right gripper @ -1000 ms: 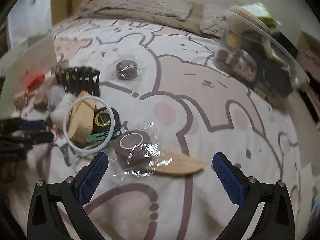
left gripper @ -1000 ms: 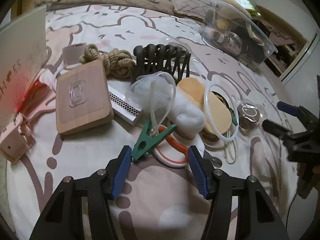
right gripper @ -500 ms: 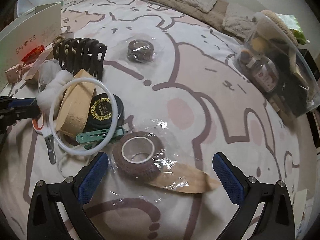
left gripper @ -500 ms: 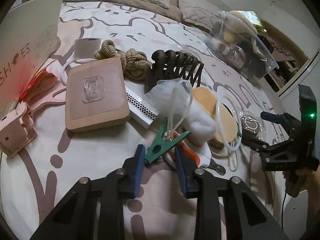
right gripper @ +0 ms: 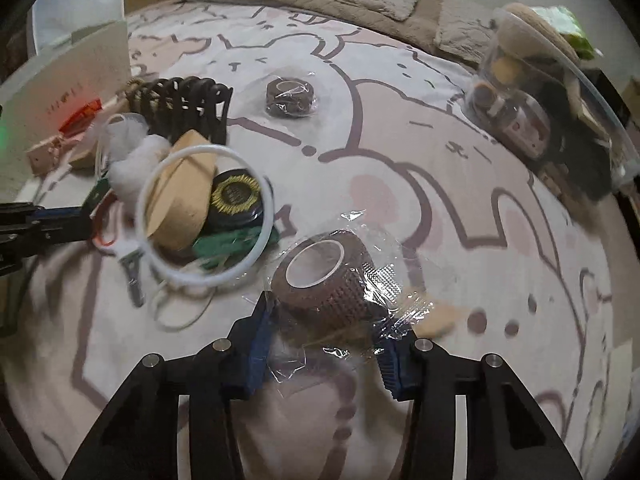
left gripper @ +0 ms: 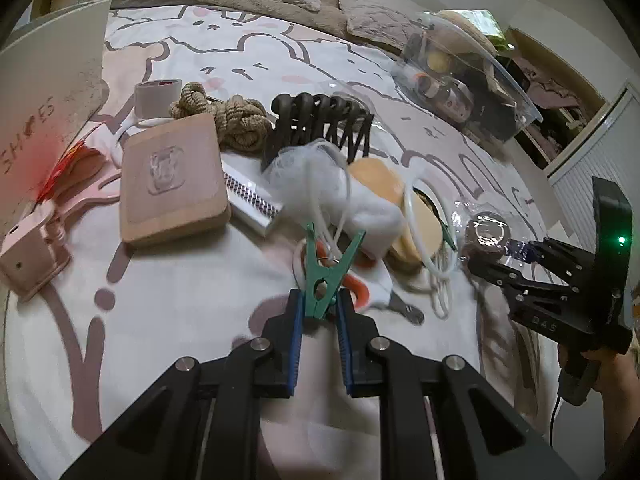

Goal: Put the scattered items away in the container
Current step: 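Close the left tool on the green clothespin while the right tool grips the wrapped bandage roll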

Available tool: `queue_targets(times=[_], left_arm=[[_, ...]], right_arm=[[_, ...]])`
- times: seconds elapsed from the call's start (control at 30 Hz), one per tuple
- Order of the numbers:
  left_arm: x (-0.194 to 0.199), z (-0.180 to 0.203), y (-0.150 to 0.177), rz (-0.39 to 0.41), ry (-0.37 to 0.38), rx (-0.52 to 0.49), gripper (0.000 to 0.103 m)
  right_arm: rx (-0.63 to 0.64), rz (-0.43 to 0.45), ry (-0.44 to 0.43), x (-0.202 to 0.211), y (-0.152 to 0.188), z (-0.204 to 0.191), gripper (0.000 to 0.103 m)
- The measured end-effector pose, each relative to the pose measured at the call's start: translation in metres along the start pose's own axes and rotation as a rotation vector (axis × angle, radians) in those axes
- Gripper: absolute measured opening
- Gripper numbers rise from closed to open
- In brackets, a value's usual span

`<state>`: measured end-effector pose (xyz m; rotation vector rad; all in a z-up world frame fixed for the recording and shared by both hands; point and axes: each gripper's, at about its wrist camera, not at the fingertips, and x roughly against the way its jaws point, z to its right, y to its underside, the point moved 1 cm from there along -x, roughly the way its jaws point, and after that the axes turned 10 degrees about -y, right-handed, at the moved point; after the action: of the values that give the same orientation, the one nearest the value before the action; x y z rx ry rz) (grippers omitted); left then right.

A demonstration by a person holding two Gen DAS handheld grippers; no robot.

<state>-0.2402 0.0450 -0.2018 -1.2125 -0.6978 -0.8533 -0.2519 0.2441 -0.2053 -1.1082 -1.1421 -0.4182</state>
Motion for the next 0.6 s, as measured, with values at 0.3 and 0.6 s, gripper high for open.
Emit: queue_targets(times=[0.3,0.6], left_arm=[[0.027,-0.006,0.024,-0.001,-0.008,-0.022,0.016],[0.052,-0.012,0.051,-0.006,-0.029,-0.046,0.016]], right_arm=[[-0.106,0.049,-0.054,0.034,0.029,-0.012,0.046],[-0.197,0.088,-0.151,0.062,0.055,-0.030,0.046]])
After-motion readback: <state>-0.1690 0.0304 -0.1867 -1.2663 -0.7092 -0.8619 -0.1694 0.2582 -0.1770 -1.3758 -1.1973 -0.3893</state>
